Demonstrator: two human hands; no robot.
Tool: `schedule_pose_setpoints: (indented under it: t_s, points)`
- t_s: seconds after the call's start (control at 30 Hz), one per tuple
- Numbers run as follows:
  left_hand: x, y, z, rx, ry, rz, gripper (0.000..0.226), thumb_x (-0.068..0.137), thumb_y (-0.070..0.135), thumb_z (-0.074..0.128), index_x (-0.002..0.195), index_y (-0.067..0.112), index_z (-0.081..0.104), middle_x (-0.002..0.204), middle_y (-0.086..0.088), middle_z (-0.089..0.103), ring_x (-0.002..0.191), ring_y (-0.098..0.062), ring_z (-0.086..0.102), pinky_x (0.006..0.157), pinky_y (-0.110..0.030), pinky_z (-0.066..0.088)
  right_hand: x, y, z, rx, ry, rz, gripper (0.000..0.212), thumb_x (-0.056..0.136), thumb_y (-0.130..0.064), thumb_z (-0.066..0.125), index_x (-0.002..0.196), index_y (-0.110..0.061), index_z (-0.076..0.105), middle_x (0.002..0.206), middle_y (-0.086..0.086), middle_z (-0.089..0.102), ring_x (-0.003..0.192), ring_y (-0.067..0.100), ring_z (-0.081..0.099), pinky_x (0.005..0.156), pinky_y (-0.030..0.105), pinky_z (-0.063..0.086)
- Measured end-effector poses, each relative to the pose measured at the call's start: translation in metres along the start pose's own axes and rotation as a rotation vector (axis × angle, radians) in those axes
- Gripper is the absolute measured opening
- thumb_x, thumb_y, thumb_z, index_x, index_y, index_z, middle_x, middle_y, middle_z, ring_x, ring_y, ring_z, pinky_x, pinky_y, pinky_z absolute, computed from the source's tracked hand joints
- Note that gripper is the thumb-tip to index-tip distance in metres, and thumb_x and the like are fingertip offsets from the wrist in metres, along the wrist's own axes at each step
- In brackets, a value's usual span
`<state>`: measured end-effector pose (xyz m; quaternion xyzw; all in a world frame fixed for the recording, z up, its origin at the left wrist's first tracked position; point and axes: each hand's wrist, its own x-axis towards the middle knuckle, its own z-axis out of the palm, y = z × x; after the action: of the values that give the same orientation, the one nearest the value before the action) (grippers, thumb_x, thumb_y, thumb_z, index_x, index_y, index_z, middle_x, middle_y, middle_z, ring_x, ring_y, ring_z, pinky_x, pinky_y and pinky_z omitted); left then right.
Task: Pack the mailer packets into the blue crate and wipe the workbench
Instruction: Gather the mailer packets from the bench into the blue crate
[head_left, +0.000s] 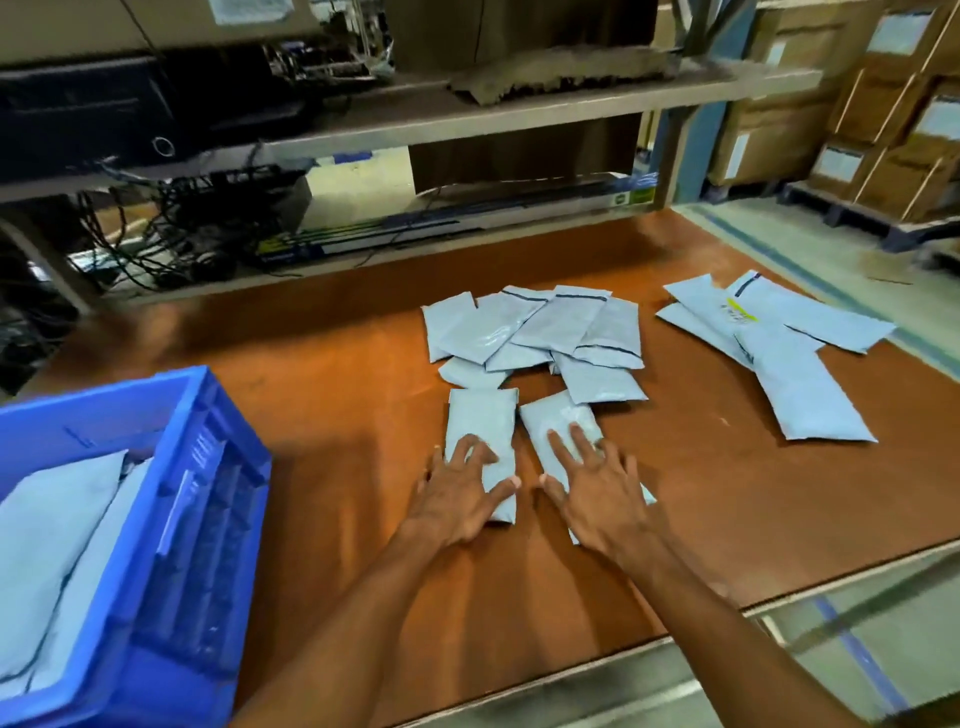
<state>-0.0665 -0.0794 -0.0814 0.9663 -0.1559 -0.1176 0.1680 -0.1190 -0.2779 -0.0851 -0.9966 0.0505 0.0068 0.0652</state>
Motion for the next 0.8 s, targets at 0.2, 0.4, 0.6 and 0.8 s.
schedule_pose_setpoints:
  t_s: [0.2,0.4,0.6,0.8]
  points:
    - [-0.069,-0.073,-0.003,0.065,0.237,-0.104,0.051,0.088,0.060,0.055,0.128,0.033,0.037,0.141,0.003,0.031,0.120,-0.029,0.043,0.100,-0.045,0.045,-0.024,-0.077,0.009,0.048,-0.036,-0.226,0.068,0.092,-0.068,0.028,0.153,-0.042,0.013,0.164,-0.001,0.010,0.144,0.029,0.020,0.114,0.050,0.021]
    - [-0.076,-0.093,0.005,0.063,0.152,-0.124,0.075,0.091,0.071,0.032,0.153,0.046,-0.003,0.164,0.010,-0.011,0.150,-0.029,-0.010,0.120,-0.054,0.002,-0.014,-0.093,0.027,0.046,-0.035,-0.260,0.074,0.085,-0.075,0.015,0.150,-0.049,-0.008,0.163,-0.008,-0.013,0.151,0.024,-0.006,0.120,0.049,0.012]
    - [-0.077,-0.080,0.001,0.349,0.175,0.018,0.056,0.106,0.035,0.029,0.156,0.013,0.016,0.164,-0.008,0.006,0.150,-0.036,-0.003,0.119,-0.055,0.017,-0.022,-0.105,0.019,0.016,-0.097,-0.219,0.063,0.099,-0.057,0.014,0.154,-0.038,-0.008,0.163,-0.008,-0.011,0.151,0.021,-0.007,0.122,0.046,0.012]
    - [-0.122,-0.063,-0.119,0.377,0.442,-0.064,0.055,0.103,0.036,0.025,0.154,0.016,0.019,0.164,-0.012,0.007,0.147,-0.042,0.008,0.111,-0.061,0.027,-0.023,-0.159,-0.056,0.408,0.209,-0.304,0.061,0.099,-0.052,0.023,0.155,-0.030,0.018,0.163,-0.004,0.013,0.150,0.020,0.009,0.118,0.046,0.018]
